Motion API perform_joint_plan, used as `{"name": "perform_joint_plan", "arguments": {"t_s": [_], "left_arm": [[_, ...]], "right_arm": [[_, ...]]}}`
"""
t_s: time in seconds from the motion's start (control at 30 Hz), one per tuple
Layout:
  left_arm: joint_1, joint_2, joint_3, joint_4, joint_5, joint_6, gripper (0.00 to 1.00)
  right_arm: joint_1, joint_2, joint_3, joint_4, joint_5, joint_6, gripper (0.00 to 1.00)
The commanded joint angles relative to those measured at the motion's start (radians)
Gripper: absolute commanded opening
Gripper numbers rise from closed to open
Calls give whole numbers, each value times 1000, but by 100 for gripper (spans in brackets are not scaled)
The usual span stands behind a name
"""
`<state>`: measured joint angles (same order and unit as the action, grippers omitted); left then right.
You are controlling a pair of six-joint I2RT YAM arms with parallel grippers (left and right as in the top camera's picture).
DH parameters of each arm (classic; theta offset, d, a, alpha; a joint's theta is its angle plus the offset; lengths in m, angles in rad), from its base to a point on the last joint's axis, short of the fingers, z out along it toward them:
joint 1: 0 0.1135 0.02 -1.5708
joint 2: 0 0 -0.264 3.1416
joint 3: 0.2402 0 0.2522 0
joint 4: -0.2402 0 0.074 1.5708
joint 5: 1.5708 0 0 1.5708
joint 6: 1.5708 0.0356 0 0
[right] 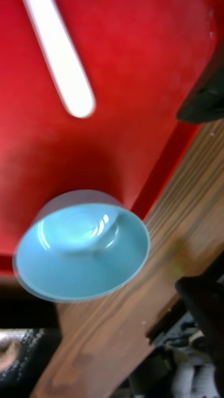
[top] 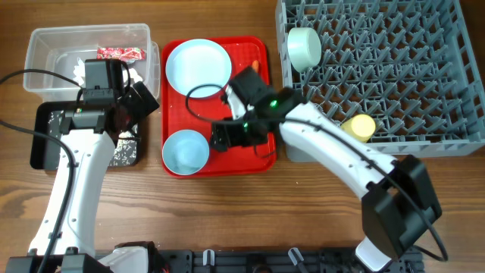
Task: Sort waste into correct bins and load items into the dishwasher rack
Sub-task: 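Move the right gripper back to the red tray and grasp the blue bowl, then carry the blue bowl into the rack and release it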
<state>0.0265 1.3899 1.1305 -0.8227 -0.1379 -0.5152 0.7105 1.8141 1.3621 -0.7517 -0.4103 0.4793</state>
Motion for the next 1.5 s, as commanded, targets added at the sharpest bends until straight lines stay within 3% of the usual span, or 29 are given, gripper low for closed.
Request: {"name": "perform_joint_plan", "arguments": {"t_s": [0.0,0.17,0.43,0.63,0.67,0.77,1.03,1.23,1.47], "left_arm": [[5,-10,3,2,-17,-17,100],[5,-10,3,2,-17,-17,100],[5,-10,3,2,-17,-17,100],[5,-10,3,2,-17,-17,100],[5,-10,3,2,-17,-17,100],[5,-10,3,2,-17,-17,100],[5,-10,3,2,-17,-17,100],[5,-10,3,2,-17,-17,100],[5,-10,3,2,-17,-17,100]], "right_arm": [[47,13,-93,113,53,106,56],[95,18,-211,348,114,265,47],[137,111,-224,469,167,310,44],[137,114,-224,457,167,317,20],[137,114,-224,455,167,317,11],[131,108,-224,451,165,307,4],[52,-68,-221,378,181,222,4],[-113,-246,-126,159,280,94,4],[-219,-287,45,-119,483,-21,4]]}}
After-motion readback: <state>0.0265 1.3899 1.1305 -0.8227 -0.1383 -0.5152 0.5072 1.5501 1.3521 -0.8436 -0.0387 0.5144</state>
